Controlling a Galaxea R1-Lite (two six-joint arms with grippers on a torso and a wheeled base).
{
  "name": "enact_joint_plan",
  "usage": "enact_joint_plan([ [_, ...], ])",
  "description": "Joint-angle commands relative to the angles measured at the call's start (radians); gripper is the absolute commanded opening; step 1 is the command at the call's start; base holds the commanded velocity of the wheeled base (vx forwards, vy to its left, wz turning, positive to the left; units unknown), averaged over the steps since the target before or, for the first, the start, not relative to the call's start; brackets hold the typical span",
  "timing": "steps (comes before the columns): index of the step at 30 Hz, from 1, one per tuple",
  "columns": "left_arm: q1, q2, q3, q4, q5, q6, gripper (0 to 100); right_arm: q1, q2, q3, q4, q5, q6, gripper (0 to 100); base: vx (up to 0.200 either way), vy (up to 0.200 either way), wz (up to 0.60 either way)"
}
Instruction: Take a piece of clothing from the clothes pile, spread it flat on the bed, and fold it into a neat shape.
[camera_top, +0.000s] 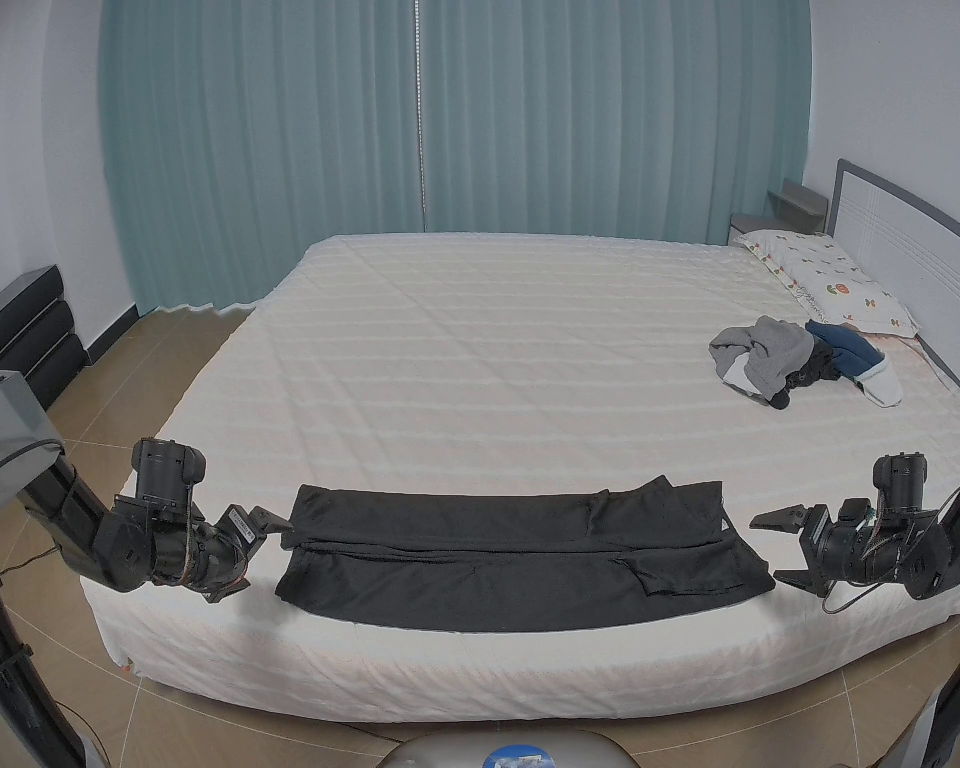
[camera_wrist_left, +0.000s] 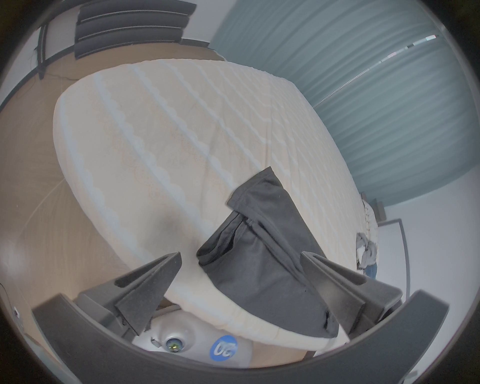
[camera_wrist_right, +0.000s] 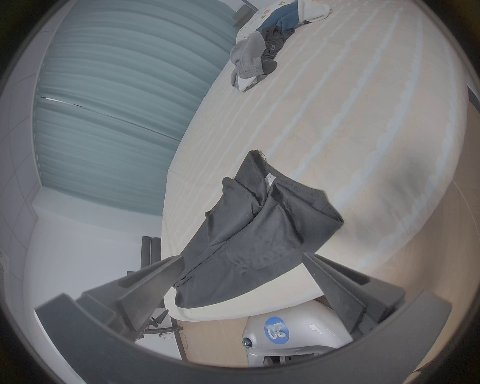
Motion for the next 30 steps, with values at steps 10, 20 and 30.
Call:
enact_joint_plan([
  [10,-0.056,0.063,-0.058,0.017,-0.004,-0.104,100,0.025,0.016,-0.01,-0.002,-0.005,0.04,100,0.0,-0.06,0.0],
  [20,-0.068,0.062,-0.059,0.017,0.005,-0.104,100,0.089,0.04,-0.039,-0.017,-0.099,0.084,100,0.0,-0.2,0.0],
  [30,-0.049,0.049,-0.058,0.014,0.025,-0.097,100,0.183,0.138,-0.048,-0.189,-0.231,0.178,100,0.0,-0.18,0.0],
])
